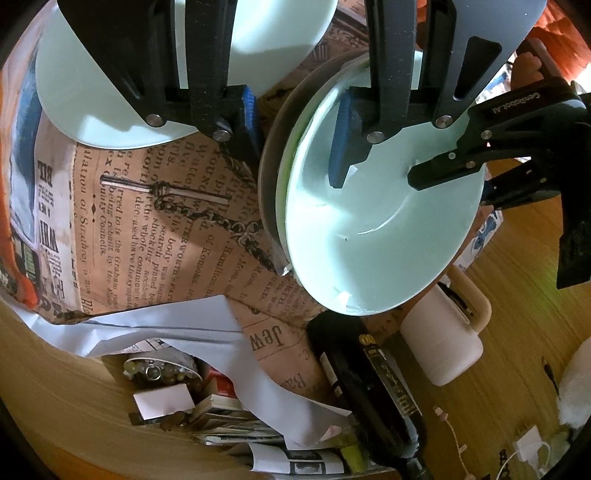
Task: Organize plates and bowls
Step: 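Lift the whole plate and bowl stack with both tools and carry it across the newspaper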
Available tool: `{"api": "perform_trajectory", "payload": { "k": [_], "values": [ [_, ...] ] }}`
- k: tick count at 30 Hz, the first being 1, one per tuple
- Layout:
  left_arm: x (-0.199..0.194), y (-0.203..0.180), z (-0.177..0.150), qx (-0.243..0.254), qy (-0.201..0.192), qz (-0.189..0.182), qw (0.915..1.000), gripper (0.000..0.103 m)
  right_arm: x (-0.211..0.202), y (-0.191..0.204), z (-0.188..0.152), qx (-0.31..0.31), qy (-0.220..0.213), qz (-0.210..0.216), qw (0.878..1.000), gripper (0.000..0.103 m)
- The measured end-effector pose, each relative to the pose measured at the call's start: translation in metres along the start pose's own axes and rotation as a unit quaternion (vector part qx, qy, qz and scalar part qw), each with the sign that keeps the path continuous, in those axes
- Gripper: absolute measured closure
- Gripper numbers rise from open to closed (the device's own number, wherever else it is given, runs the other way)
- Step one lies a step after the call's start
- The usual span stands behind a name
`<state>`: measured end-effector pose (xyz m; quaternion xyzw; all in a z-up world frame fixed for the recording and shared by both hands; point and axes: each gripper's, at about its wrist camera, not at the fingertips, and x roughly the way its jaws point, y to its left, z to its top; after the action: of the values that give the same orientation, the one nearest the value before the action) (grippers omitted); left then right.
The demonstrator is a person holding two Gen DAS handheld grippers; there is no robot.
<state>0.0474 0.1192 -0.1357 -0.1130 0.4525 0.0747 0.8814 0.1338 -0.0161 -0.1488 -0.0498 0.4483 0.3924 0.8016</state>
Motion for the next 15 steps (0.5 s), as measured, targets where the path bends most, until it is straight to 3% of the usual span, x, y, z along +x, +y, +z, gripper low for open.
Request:
{"api": "perform_trajectory", "payload": {
  "k": [15],
  "values": [
    [-0.020, -0.025, 0.014, 0.019, -0.036, 0.006, 0.9992, 0.064, -0.037, -0.008, 0.003, 0.015, -0.047, 0.000, 0.999, 0.075]
  ]
}}
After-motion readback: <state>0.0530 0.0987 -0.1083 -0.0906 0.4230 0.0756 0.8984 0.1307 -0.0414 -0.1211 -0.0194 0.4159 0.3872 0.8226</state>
